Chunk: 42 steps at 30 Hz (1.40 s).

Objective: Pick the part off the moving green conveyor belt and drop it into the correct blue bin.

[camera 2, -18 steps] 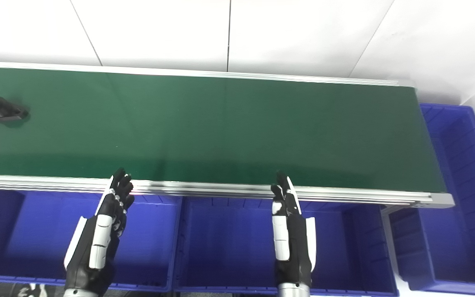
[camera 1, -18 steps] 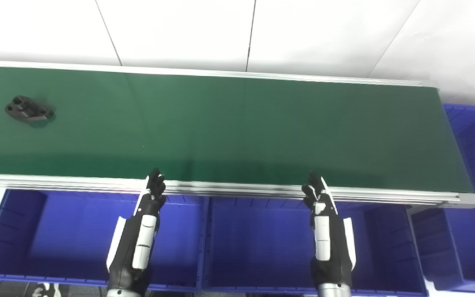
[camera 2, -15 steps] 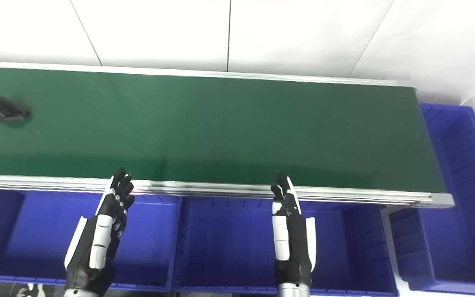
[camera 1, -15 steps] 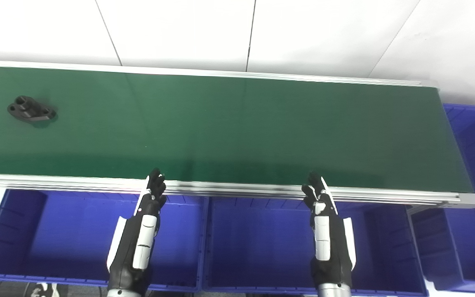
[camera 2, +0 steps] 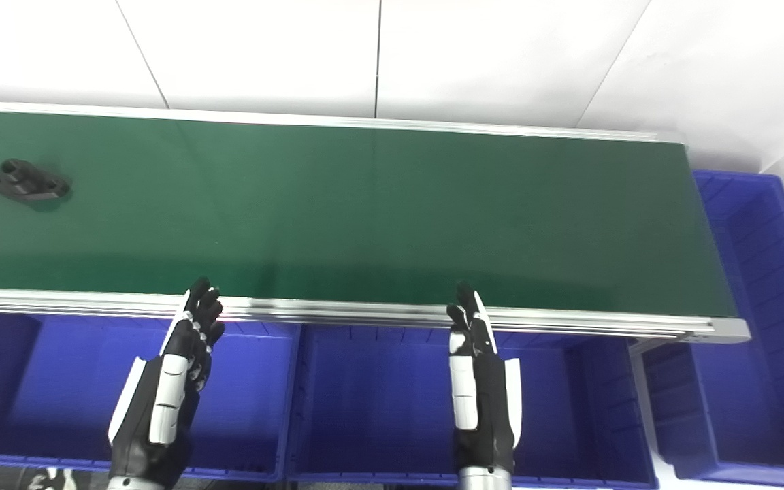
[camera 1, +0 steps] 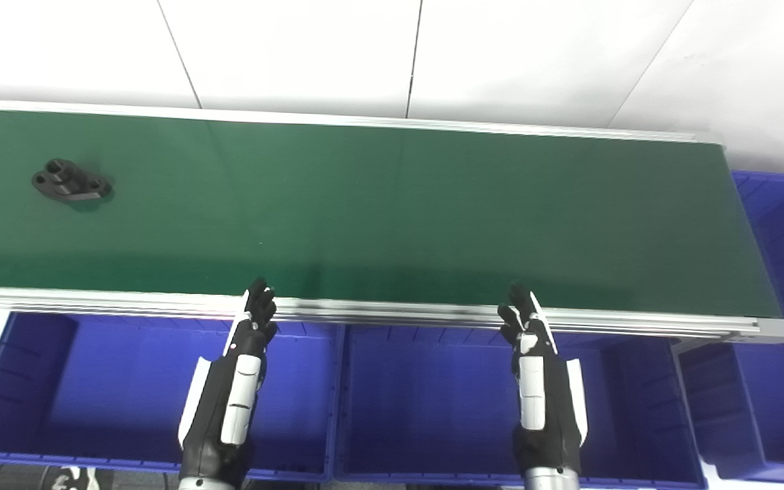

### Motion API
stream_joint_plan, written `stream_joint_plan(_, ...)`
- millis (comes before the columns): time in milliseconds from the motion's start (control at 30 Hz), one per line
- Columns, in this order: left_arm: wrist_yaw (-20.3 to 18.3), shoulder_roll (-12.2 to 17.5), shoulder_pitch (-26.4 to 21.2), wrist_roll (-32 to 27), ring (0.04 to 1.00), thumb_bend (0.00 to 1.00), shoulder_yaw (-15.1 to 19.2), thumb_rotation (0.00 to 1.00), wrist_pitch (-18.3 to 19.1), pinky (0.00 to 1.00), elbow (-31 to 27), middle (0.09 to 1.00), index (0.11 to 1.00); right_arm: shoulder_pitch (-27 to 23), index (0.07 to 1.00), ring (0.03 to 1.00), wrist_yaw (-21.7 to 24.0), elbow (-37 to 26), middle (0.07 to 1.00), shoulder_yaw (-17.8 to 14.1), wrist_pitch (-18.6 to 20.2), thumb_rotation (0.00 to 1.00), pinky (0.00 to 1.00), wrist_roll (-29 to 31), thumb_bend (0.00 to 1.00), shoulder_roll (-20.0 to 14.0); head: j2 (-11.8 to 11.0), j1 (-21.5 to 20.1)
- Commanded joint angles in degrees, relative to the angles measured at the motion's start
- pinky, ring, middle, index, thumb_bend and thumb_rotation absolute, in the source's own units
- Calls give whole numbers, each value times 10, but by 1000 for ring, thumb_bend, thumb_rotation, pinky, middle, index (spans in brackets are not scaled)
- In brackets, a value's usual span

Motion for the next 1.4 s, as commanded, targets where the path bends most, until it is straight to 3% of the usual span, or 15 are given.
stream_joint_plan(0, 4, -4, 9, 7, 1000, 468, 0, 1000, -25, 1000, -19, 1000, 1000, 29, 934, 930, 10, 40, 952, 79, -46, 1000, 951, -14, 803, 96, 0, 1)
stream_joint_plan(1367, 0, -1, 5, 2, 1000, 478, 0, 1000, -27, 1000, -16, 1000, 1000, 30, 930, 923, 13, 42, 950, 76, -47, 1000, 947, -16, 772, 98, 0, 1)
